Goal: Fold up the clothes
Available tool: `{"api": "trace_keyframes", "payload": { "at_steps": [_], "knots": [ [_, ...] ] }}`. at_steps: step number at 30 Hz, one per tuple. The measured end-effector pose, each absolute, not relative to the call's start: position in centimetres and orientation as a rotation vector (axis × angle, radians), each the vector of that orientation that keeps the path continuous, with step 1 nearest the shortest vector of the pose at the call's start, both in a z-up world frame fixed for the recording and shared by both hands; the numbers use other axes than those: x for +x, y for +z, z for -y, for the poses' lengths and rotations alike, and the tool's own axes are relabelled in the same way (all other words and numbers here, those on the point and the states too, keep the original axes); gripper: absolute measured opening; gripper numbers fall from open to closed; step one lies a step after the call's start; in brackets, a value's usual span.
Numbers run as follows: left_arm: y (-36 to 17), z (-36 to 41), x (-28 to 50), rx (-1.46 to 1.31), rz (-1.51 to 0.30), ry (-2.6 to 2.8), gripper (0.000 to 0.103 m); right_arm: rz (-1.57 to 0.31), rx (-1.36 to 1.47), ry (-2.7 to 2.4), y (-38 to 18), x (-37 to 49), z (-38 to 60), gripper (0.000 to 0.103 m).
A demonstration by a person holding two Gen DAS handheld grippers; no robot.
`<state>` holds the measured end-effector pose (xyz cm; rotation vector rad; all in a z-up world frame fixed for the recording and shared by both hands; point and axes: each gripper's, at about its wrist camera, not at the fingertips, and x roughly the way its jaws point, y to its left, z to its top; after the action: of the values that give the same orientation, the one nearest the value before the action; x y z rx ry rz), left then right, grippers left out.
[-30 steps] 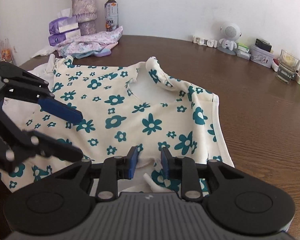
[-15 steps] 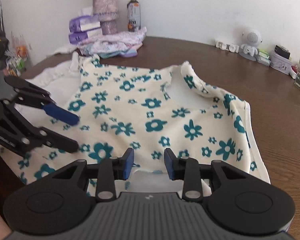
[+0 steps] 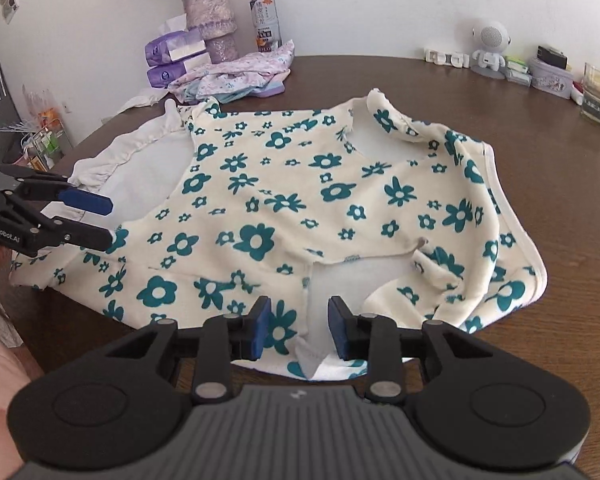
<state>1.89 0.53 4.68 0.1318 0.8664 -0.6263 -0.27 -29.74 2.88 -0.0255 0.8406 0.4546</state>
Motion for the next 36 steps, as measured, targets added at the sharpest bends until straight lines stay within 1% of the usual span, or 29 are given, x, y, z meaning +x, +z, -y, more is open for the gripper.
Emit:
{"api": "trace_keyframes", "payload": {
  "at_steps": [1,3,4,5,6,7,13,18,22,24,25,26,28,30,31,32,36],
  "knots": [
    [4.6,-0.6,1.6,0.137,-0.870,-0.640,0.066,-0.844,-0.036,0.451,2.7,-0.4,29.5,0.024],
    [4.3,-0.6,1.1,0.153,-0.875,-0.669,0.048,-0.853,-0.078,0.440,2.8,-0.9,29.0,0.007],
    [4.1,-0.6,0.9,0.162,-0.877,-0.678,0.028,-0.858,-0.086,0.437,2.9,-1.1,28.9,0.002],
    [3.9,-0.6,0.7,0.177,-0.873,-0.677,0.019,-0.858,-0.082,0.438,3.0,-1.4,29.1,0.001],
    [3.8,-0.6,0.5,0.197,-0.857,-0.672,0.016,-0.859,-0.078,0.438,3.1,-1.6,29.2,0.001],
    [3.7,-0.6,0.4,0.212,-0.847,-0.671,0.013,-0.860,-0.074,0.439,3.2,-1.9,29.3,0.001],
    [3.8,-1.4,-0.1,0.175,-0.849,-0.711,0.009,-0.863,-0.016,0.449,3.4,-3.3,30.2,0.001],
    [4.4,-2.0,0.3,0.171,-0.854,-0.730,0.008,-0.830,0.014,0.447,4.3,-3.9,30.8,0.001],
    [3.9,-1.5,0.3,0.213,-0.868,-0.729,0.013,-0.855,-0.036,0.412,3.4,-3.7,30.4,0.002],
    [4.2,-1.3,-0.2,0.242,-0.842,-0.694,0.032,-0.845,-0.032,0.402,3.3,-3.8,30.4,0.003],
    [4.5,-1.2,-0.4,0.254,-0.816,-0.671,0.050,-0.830,-0.028,0.396,3.5,-3.9,30.4,0.005],
    [4.9,-1.1,-0.7,0.257,-0.777,-0.650,0.057,-0.811,-0.028,0.388,3.7,-4.1,30.3,0.009],
    [5.7,-1.2,-1.0,0.207,-0.713,-0.639,0.058,-0.772,-0.040,0.367,4.1,-4.3,30.0,0.012],
    [6.2,-1.1,-0.8,0.145,-0.678,-0.638,0.069,-0.739,-0.037,0.353,4.5,-4.2,29.7,0.018],
    [6.2,-0.8,-0.7,0.133,-0.668,-0.626,0.077,-0.725,-0.036,0.348,4.6,-4.0,29.5,0.023],
    [6.2,-0.5,-0.5,0.120,-0.658,-0.614,0.080,-0.713,-0.040,0.343,4.7,-3.9,29.2,0.027],
    [6.1,0.6,0.2,0.058,-0.635,-0.593,0.085,-0.680,-0.060,0.353,5.0,-3.3,27.9,0.029]
  ]
}}
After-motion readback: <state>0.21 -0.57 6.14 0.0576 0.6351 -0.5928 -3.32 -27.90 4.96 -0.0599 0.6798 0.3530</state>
